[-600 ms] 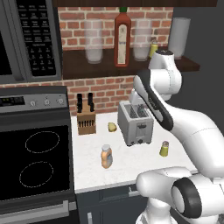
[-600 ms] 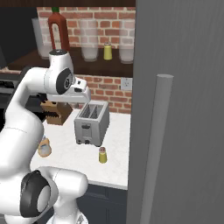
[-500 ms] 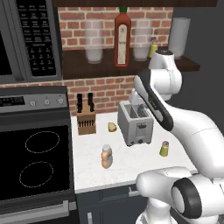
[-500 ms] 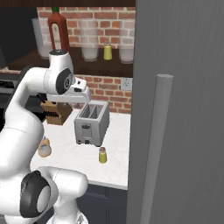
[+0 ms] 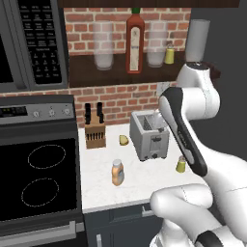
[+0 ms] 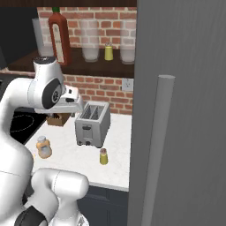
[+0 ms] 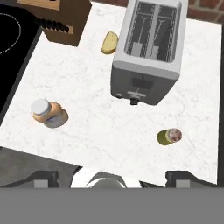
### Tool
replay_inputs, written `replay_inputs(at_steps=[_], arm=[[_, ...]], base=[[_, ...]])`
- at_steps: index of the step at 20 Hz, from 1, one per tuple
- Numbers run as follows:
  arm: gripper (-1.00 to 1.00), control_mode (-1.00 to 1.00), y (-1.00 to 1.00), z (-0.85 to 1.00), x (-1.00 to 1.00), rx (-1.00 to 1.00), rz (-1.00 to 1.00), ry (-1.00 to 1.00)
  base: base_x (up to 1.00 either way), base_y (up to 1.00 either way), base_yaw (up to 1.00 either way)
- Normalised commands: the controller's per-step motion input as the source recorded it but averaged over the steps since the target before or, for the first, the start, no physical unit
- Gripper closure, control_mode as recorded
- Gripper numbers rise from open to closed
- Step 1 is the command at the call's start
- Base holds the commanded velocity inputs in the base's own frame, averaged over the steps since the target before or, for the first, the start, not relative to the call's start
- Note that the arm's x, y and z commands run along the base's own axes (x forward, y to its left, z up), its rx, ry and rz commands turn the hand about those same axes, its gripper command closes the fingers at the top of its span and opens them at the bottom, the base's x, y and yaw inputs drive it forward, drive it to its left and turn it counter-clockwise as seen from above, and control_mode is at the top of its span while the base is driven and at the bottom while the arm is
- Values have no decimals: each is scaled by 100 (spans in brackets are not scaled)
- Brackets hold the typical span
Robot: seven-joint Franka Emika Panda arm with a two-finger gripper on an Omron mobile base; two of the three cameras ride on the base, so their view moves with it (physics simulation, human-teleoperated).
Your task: Put the shaker and condiment bottle from the counter next to their counterparts in the cabinet.
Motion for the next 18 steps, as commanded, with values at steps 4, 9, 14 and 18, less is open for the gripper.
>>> replay_inputs(at_steps=[4, 9, 14, 18], arm=[[-100, -100, 0, -15, -68, 0, 4, -21], [-100, -100, 0, -21, -34, 0, 20, -5], [-100, -100, 18, -16, -11, -3, 22, 1], [-100, -100, 43, -1, -2, -3, 5, 3]], base=[[0, 0, 0], [0, 0, 0], [0, 0, 0], [0, 0, 0]])
